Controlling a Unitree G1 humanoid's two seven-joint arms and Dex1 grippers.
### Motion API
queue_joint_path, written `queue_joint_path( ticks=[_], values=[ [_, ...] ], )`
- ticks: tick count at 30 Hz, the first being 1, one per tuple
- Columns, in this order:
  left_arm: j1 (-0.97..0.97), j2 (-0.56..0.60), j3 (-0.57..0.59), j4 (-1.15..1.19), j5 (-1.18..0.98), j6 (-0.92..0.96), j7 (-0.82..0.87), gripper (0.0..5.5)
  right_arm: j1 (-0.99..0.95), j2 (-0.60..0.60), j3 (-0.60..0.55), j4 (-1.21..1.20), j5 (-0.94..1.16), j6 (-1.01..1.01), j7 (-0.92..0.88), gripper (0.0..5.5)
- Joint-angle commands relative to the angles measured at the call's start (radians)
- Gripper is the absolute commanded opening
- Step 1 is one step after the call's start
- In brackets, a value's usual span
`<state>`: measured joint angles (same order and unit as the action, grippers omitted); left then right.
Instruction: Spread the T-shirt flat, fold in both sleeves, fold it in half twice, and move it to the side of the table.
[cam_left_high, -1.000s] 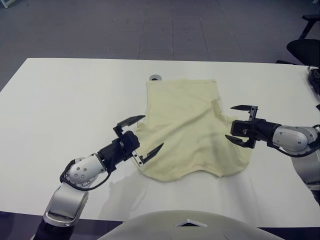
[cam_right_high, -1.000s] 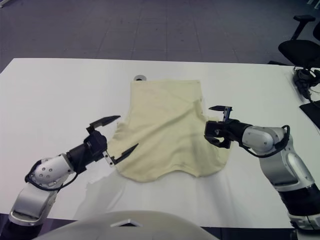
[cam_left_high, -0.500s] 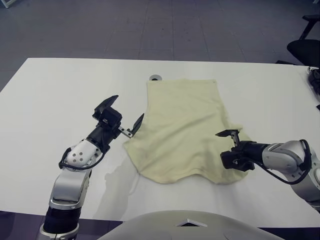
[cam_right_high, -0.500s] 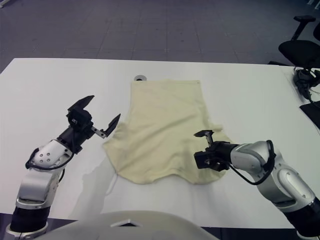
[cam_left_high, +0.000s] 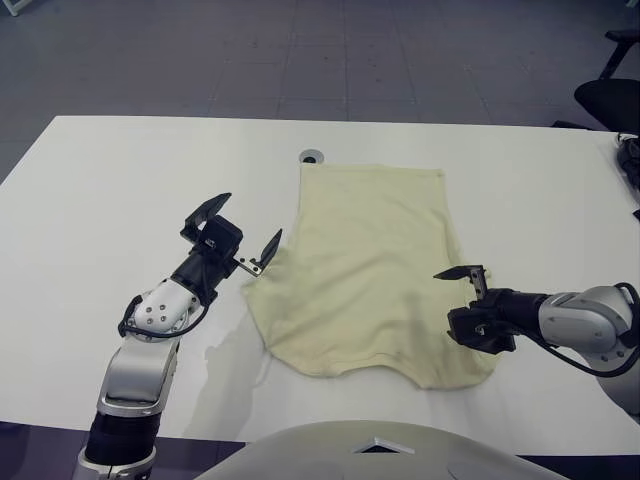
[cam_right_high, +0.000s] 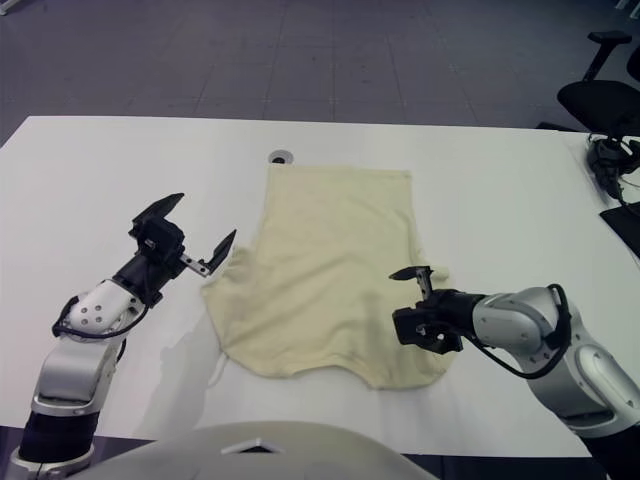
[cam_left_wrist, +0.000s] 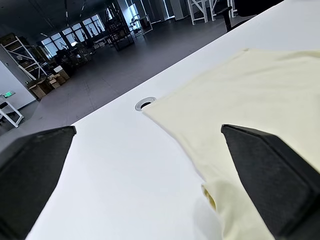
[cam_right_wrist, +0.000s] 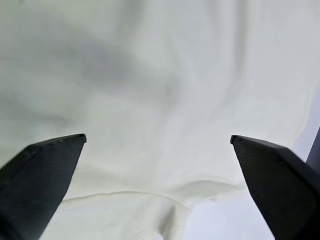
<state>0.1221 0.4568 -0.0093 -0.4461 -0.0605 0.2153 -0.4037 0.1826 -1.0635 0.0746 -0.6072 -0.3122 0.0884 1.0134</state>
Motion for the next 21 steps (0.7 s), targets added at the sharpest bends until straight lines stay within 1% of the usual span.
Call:
queue_joint_path(
  ticks=[1, 4, 7, 9, 11, 13, 14, 15, 17, 21],
  values=[
    [-0.001, 0.051, 0.010, 0.025, 0.044, 0.004, -0.019, 5.40, -0.090, 0.037, -0.060, 0.019, 0.070, 0.019, -0.028, 5.37],
    [0.003, 0.111, 0.008, 0.063, 0.104, -0.027, -0.039, 5.40, -0.164, 0.103, -0.084, 0.060, 0.152, 0.051, -0.063, 5.37],
    [0.013, 0.205, 0.014, 0.119, 0.164, -0.135, -0.087, 5.40, -0.270, 0.255, -0.083, 0.132, 0.211, 0.131, -0.183, 5.37],
    [0.017, 0.275, 0.018, 0.178, 0.190, -0.286, -0.129, 5.40, -0.335, 0.396, -0.080, 0.201, 0.231, 0.188, -0.315, 5.37],
    [-0.011, 0.323, 0.025, 0.278, 0.195, -0.487, -0.152, 5.40, -0.376, 0.531, -0.095, 0.288, 0.236, 0.218, -0.466, 5.37],
    [-0.059, 0.373, 0.014, 0.395, 0.246, -0.647, -0.144, 5.40, -0.392, 0.649, -0.123, 0.374, 0.253, 0.208, -0.597, 5.37],
    [-0.068, 0.396, 0.003, 0.434, 0.251, -0.709, -0.166, 5.40, -0.397, 0.703, -0.146, 0.416, 0.272, 0.198, -0.654, 5.37],
    [-0.070, 0.415, -0.009, 0.461, 0.250, -0.756, -0.190, 5.40, -0.400, 0.738, -0.163, 0.447, 0.282, 0.188, -0.697, 5.37],
    [-0.069, 0.452, -0.040, 0.506, 0.246, -0.830, -0.246, 5.40, -0.408, 0.757, -0.181, 0.481, 0.275, 0.177, -0.751, 5.37],
    [-0.055, 0.498, -0.078, 0.579, 0.294, -0.903, -0.291, 5.40, -0.424, 0.774, -0.228, 0.497, 0.351, 0.191, -0.757, 5.37]
  ],
)
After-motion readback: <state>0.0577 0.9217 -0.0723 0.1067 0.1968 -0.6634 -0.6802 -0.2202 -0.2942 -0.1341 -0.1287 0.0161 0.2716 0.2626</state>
